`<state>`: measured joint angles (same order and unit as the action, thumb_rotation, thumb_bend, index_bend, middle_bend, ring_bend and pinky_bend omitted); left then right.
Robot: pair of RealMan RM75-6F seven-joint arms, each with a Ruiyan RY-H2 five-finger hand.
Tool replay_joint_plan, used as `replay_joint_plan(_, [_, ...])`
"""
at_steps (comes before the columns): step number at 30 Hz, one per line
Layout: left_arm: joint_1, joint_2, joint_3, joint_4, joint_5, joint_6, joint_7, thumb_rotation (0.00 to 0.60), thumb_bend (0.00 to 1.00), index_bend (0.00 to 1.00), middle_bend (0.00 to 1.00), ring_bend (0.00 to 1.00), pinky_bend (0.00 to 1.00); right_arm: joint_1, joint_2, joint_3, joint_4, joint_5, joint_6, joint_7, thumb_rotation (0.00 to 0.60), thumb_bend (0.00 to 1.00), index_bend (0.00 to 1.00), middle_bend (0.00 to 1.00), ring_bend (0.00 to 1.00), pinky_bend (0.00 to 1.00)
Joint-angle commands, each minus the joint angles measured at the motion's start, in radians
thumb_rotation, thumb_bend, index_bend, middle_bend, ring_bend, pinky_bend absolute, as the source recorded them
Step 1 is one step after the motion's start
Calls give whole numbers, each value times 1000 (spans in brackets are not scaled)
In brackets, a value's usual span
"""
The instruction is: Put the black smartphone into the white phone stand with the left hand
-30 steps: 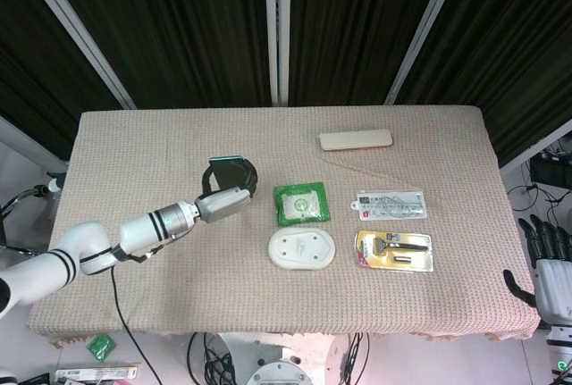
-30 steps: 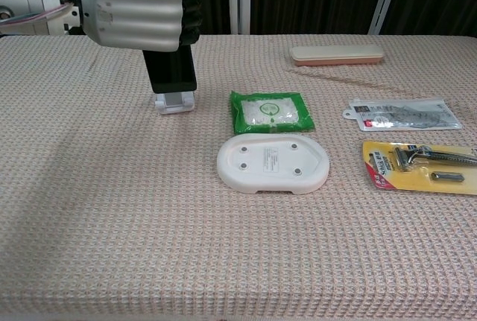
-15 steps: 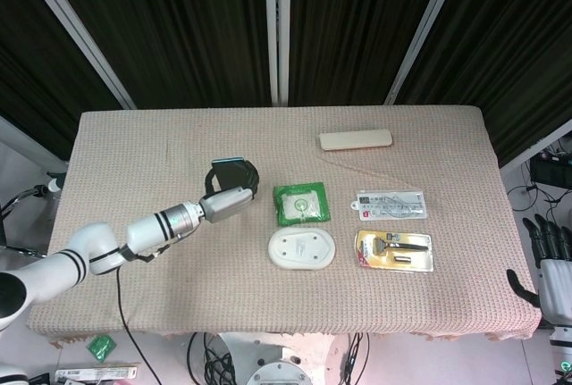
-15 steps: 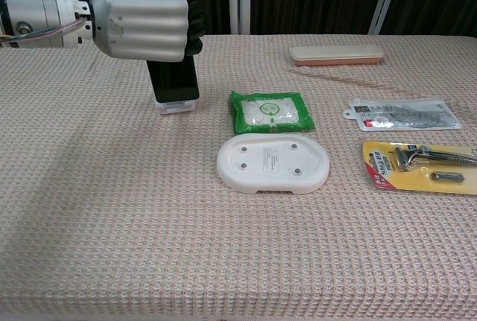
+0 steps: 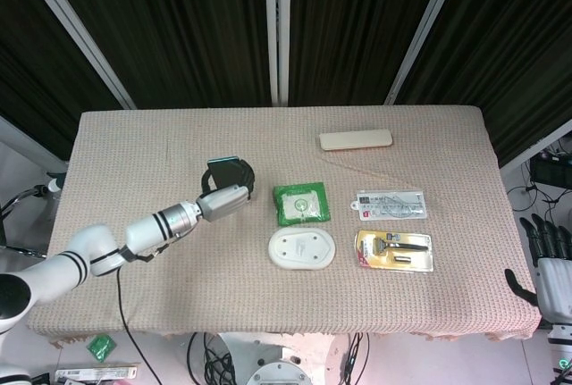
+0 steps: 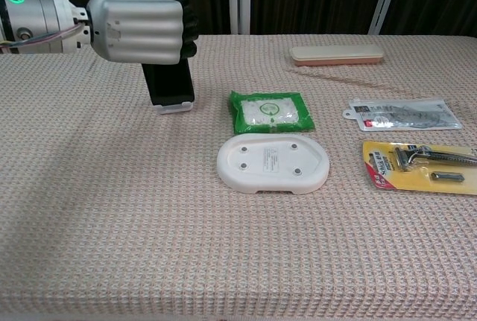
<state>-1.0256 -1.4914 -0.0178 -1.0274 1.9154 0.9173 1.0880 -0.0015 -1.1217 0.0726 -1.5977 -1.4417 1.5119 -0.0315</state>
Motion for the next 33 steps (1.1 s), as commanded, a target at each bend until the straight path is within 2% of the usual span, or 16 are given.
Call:
replay_joint_plan(1, [-2,-7,6,6,2,1,-5,600,429,589,617,511,534,2,-1,0,1,3,-5,-1,600,214,0,0,0,0])
replay_joint_plan(7, [-1,-18,17,20,2,5,-20,600,429,583,612,506,521,1,2,3,0,6,-2,-1,600,215,0,0,0,0])
replay_joint_plan(9, [0,-19,17,22,-3,4,-22,600,425,552,588,486,502,0,3,3,0,7,-1,0,600,215,0,0,0,0])
replay_joint_plan(12, [5,-18,10,14,-27,-17,-10,600,385,410,459,395,435,0,4,3,0,8,-3,1,600,214,0,0,0,0])
replay_joint_plan(14, [9,-12,3,-4,-47,-34,5,600,330,255,316,304,381,0,4,2,0,9,-4,2,600,214,0,0,0,0])
replay_joint_plan(16, [13,-6,-5,-23,-67,-49,24,600,296,147,232,239,345,-1,4,2,1,9,-5,2,600,215,0,0,0,0])
replay_joint_plan(19, [21,1,-15,-47,-94,-66,45,600,252,68,138,161,305,-1,4,2,0,12,-6,2,600,218,0,0,0,0])
replay_joint_plan(23, [23,8,-15,-65,-102,-66,46,600,203,32,67,121,279,-3,5,2,0,15,-5,3,600,218,0,0,0,0])
replay_joint_plan(29, [29,19,-15,-82,-114,-58,41,600,165,12,42,99,265,-4,5,2,-1,16,-6,5,600,219,0,0,0,0])
replay_joint_plan(33, [53,50,-22,-133,-134,-33,49,600,148,7,25,89,254,-4,6,5,-4,15,-2,4,600,218,0,0,0,0])
